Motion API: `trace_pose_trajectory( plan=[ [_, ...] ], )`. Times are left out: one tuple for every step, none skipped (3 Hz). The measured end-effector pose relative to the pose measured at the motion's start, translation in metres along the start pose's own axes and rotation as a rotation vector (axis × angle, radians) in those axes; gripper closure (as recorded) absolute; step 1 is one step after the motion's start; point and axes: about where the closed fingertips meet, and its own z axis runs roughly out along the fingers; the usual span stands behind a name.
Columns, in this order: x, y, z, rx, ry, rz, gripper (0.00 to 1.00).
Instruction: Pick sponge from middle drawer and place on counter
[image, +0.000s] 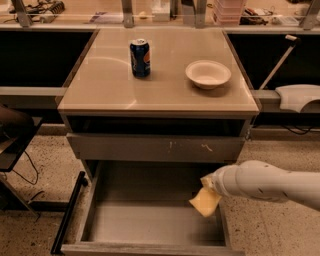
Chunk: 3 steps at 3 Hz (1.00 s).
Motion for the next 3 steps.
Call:
trace_pose_trajectory(
  plan=[
    [0.013,-0.009,-0.047,0.101,0.023,0.030,1.00],
    [0.049,-0.003,-0.088,0.129,0.107,-0.005,1.00],
    [0.061,-0.016,-0.160,0.199,0.152,0.034,1.00]
  ],
)
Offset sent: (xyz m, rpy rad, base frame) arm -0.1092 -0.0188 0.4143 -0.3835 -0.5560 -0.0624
